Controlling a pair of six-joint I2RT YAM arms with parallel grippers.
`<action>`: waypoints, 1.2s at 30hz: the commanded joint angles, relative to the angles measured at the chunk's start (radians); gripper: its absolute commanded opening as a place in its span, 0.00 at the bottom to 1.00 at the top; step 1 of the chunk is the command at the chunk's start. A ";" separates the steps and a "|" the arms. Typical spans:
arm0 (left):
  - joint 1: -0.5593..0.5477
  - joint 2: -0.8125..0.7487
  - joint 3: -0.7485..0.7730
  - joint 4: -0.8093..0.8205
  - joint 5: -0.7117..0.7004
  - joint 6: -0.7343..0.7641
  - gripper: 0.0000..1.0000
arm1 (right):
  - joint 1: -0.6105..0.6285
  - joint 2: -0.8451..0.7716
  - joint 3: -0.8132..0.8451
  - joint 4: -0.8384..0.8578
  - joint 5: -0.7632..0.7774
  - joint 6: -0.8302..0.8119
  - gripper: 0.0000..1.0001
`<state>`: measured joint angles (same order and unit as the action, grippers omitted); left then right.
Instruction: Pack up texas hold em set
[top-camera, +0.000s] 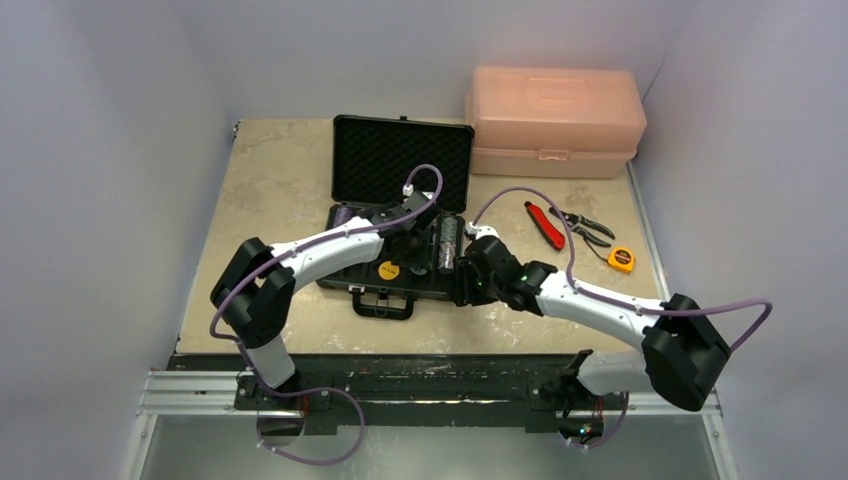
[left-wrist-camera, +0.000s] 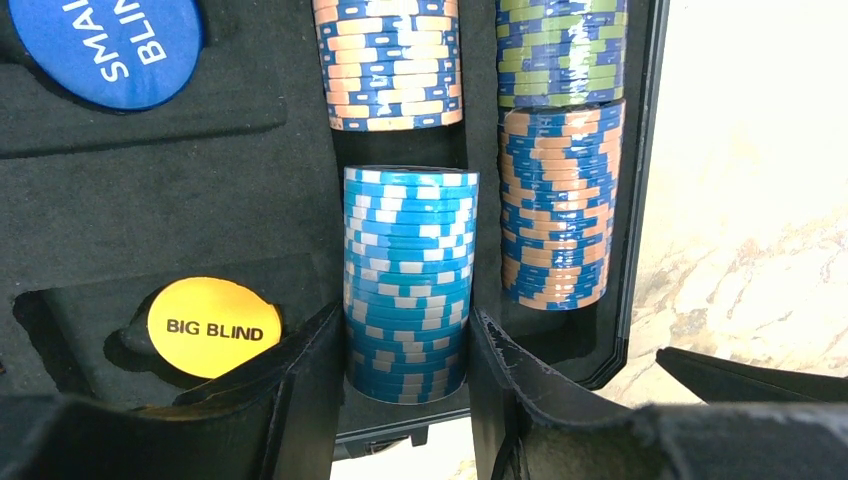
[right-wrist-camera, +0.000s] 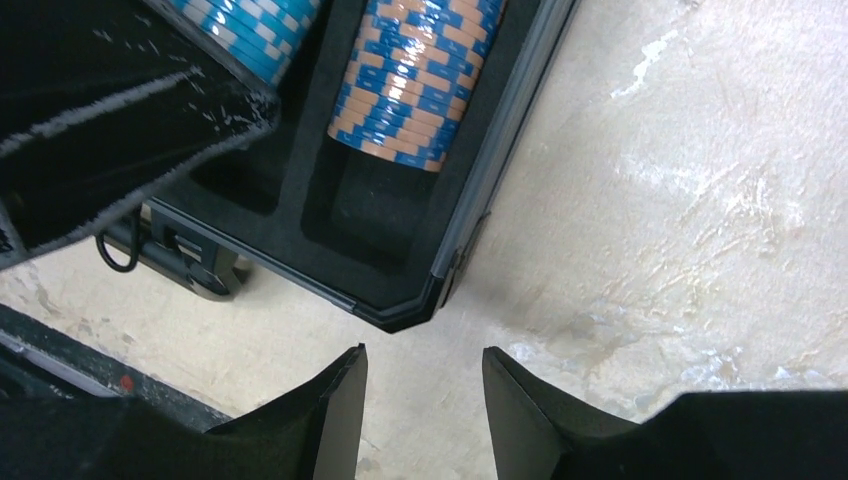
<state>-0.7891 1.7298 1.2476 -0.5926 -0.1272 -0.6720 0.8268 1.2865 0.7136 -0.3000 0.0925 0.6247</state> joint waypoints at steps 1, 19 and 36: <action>-0.004 -0.003 0.048 0.074 -0.043 -0.010 0.00 | 0.003 -0.034 0.010 -0.053 -0.002 -0.006 0.51; -0.006 -0.038 0.020 0.089 -0.065 0.001 0.19 | 0.003 -0.087 0.013 -0.080 0.015 0.004 0.55; -0.004 -0.049 0.013 0.122 -0.048 -0.006 0.57 | 0.003 -0.085 -0.001 -0.072 0.019 0.001 0.57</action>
<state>-0.7925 1.7294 1.2484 -0.5220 -0.1688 -0.6708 0.8265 1.2160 0.7136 -0.3817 0.0906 0.6262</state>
